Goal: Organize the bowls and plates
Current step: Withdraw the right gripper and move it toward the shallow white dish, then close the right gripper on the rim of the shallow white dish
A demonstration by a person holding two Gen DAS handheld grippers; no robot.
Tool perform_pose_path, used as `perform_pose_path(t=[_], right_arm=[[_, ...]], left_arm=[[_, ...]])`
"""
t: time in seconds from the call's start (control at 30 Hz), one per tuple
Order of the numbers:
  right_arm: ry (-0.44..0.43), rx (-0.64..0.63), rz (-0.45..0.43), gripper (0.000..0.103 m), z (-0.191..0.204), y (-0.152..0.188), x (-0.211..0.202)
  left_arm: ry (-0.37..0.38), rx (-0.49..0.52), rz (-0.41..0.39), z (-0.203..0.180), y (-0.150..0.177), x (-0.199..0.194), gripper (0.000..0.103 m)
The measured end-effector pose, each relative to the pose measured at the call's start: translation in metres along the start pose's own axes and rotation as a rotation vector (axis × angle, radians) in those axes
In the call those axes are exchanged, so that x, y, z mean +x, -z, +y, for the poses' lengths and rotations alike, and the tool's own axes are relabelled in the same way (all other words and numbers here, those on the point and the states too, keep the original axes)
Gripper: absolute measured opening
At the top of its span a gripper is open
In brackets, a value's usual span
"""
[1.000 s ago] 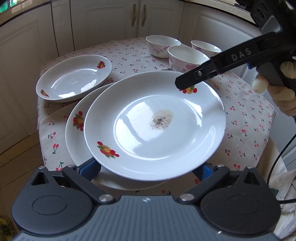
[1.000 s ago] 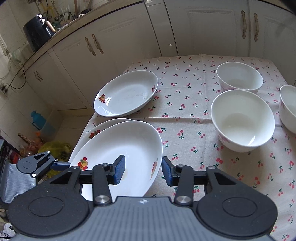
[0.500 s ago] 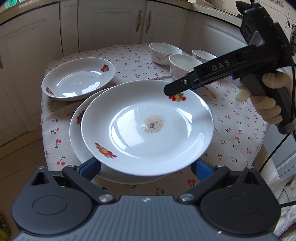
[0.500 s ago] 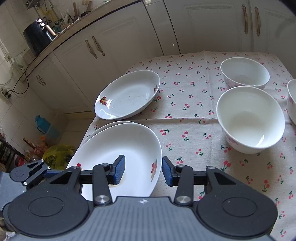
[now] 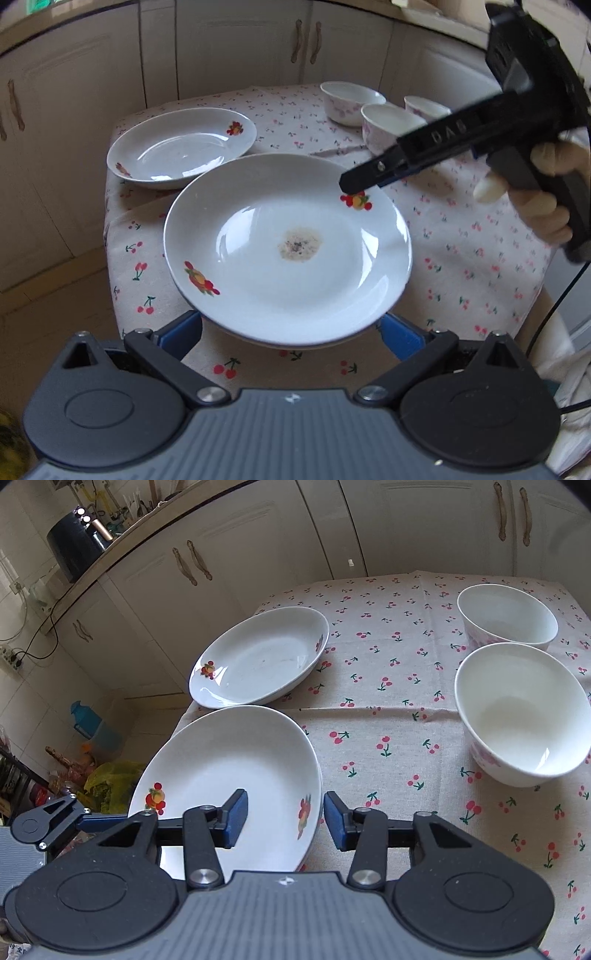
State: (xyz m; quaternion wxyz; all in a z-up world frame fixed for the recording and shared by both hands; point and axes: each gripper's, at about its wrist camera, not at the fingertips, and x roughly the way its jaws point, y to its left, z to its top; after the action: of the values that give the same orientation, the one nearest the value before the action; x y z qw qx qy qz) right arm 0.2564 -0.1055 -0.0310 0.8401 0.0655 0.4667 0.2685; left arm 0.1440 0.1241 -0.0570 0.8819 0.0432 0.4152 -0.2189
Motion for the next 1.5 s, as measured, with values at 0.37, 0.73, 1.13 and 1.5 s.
perform_pose_path(t=[0.37,0.73,1.13,1.5], right_arm=[[0.061,-0.101,-0.108,0.088,0.014,-0.017,-0.019],[0.113,-0.205,-0.173,0.095,0.031,-0.022,-0.012],[0.096,-0.231,-0.167,0.095,0.029,-0.051,0.003],[0.077,-0.235,-0.104,0.094,0.02,-0.1,0.033]], left_arm=[[-0.025,-0.043,-0.205,0.028,-0.018,-0.034,0.102],[-0.104,0.019,-0.271,0.051,-0.034,-0.035,0.102],[-0.106,0.099,-0.252,0.095,-0.064,-0.012,0.102],[-0.044,0.171,-0.224,0.152,-0.068,0.02,0.102]])
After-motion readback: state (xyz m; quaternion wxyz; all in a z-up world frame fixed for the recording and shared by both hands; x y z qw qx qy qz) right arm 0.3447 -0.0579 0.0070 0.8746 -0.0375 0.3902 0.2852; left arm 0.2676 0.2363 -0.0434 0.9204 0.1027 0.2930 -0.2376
